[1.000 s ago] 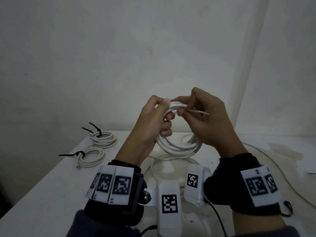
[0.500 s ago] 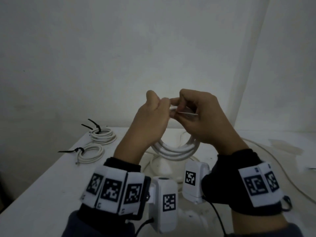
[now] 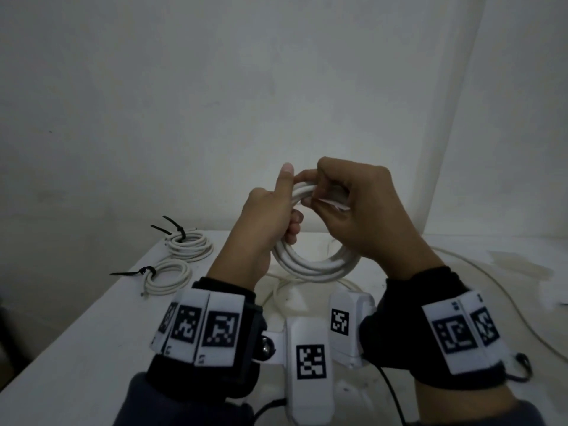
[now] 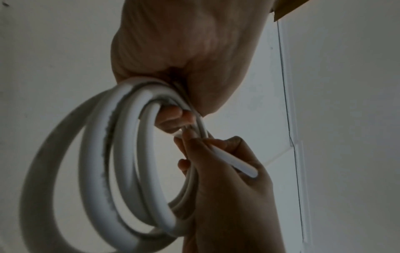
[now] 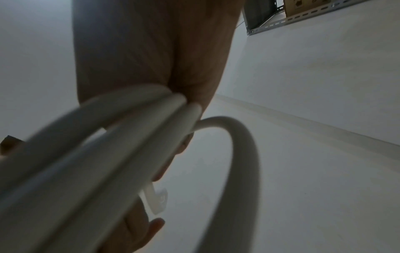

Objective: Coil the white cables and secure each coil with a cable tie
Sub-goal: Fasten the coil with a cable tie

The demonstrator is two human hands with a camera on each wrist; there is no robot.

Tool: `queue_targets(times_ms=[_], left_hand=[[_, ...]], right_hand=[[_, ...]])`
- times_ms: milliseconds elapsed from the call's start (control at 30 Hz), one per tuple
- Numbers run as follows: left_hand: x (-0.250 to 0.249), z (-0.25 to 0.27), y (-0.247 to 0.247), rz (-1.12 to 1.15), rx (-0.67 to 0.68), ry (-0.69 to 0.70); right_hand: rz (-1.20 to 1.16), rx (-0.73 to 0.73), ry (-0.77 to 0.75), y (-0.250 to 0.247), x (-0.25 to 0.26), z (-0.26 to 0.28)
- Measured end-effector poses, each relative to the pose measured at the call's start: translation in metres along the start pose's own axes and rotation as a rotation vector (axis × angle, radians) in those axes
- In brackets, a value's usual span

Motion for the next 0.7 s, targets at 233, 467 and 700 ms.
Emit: queue_targets(times_ms=[233,467,700], left_hand=[[0.002,0.000,-0.001,0.086,0.084,-0.057],[-0.002,0.003,0.006,0.303,-0.035,0.008],[-0.002,0.007,0.008,0.265,-0.121,0.118]], right_hand=[[-0.010,-0.004,-0.017,0.001,0.001,0.000],[-0.100,-0.058,0.066,0.003,-0.003,0.002],[-0.221,0.045,0.285,-0.005,-0.008,0.001]])
Point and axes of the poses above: each hand's wrist, its own z-axis away from the middle knuckle, its own y-axis out of the palm, x = y × z, the point moved 1 cm from there along -z, towards the middle knuckle, and after that the axes turned 14 degrees about -x, right-handed, at the moved point
